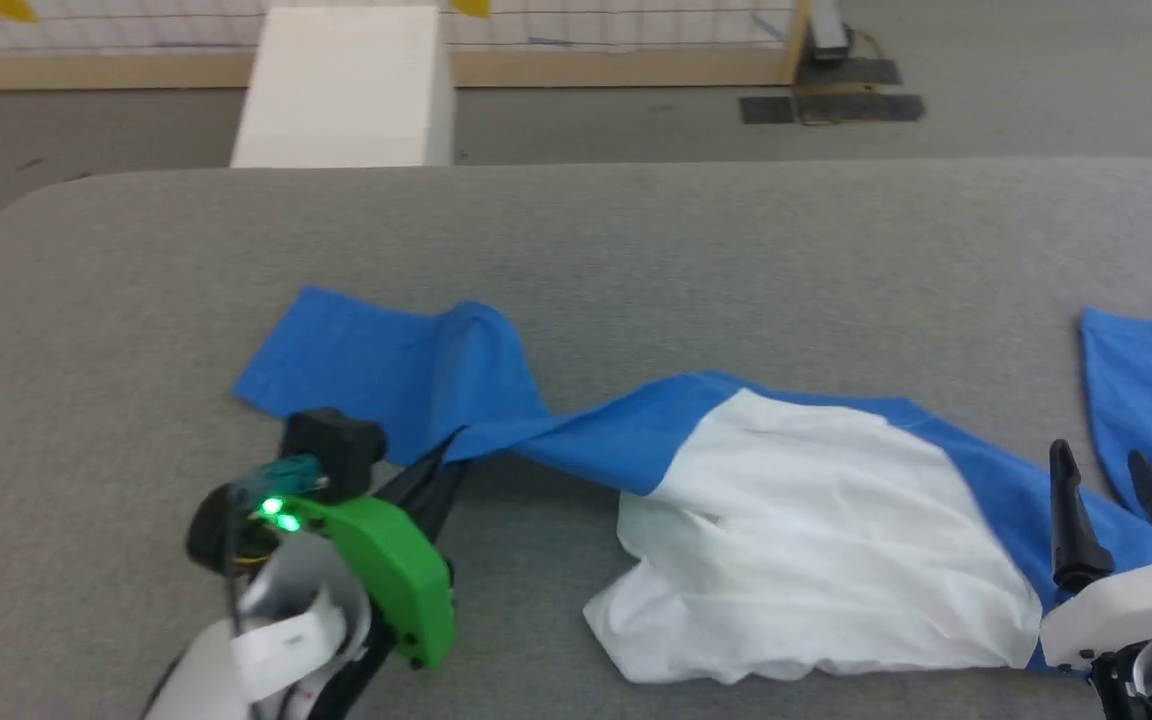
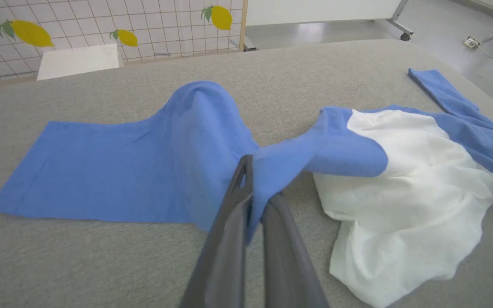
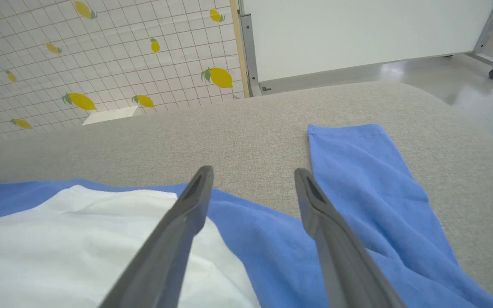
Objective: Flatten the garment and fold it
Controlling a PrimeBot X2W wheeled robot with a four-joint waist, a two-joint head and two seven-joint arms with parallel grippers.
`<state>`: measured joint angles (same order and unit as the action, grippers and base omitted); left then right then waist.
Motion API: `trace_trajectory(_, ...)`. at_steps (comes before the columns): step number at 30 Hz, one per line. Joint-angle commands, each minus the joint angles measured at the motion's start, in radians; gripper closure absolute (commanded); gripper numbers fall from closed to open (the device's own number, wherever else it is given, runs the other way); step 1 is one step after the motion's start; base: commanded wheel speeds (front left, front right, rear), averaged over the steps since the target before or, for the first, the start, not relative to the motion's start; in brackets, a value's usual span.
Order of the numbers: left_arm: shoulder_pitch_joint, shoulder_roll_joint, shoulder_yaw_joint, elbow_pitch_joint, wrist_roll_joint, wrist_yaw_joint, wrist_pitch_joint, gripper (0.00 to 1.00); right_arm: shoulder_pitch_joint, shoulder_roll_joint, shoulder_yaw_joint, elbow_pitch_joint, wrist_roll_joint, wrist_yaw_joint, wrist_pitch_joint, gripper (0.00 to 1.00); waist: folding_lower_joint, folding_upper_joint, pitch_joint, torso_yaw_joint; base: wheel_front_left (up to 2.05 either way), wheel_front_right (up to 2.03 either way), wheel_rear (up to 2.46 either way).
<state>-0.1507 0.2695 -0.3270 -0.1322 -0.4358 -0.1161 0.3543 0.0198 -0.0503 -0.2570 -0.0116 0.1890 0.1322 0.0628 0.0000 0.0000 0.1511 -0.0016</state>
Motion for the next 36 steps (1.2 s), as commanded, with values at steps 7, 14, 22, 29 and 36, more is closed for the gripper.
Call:
trace_trajectory(7, 0.182, 0.097, 0.08, -0.475, -0.111, 0.103, 0.238, 1.0, -0.025, 0.0, 0.026, 0.003, 0.006, -0.002, -0.005, 0.0, 0.0, 0.0, -0.005, 0.099, 0.0, 0.0, 0.0)
trace_trajectory(14, 0.165, 0.094, 0.143, -0.336, -0.202, 0.132, 0.281, 1.0, -0.049, 0.0, 0.044, 0.005, 0.008, -0.002, -0.017, 0.0, 0.0, 0.0, 0.044, 0.065, 0.0, 0.0, 0.0)
trace_trajectory(22, -0.037, 0.099, 0.16, 0.131, -0.14, 0.143, 0.233, 1.0, -0.096, 0.0, 0.08, 0.007, 0.012, -0.002, -0.031, 0.0, 0.0, 0.0, 0.114, 0.003, 0.0, 0.0, 0.0)
trace_trajectory(29, -0.075, 0.063, 0.164, 0.335, -0.094, 0.146, 0.06, 0.0, -0.09, 0.0, 0.134, 0.008, -0.036, -0.002, 0.009, 0.0, 0.0, 0.0, 0.102, -0.004, 0.0, 0.0, 0.0)
trace_trajectory(36, 0.014, 0.032, 0.212, 0.319, -0.079, 0.177, -0.146, 0.0, -0.047, -0.067, 0.247, -0.033, -0.094, -0.002, 0.189, 0.0, 0.0, 0.0, 0.058, 0.04, 0.0, 0.0, 0.0)
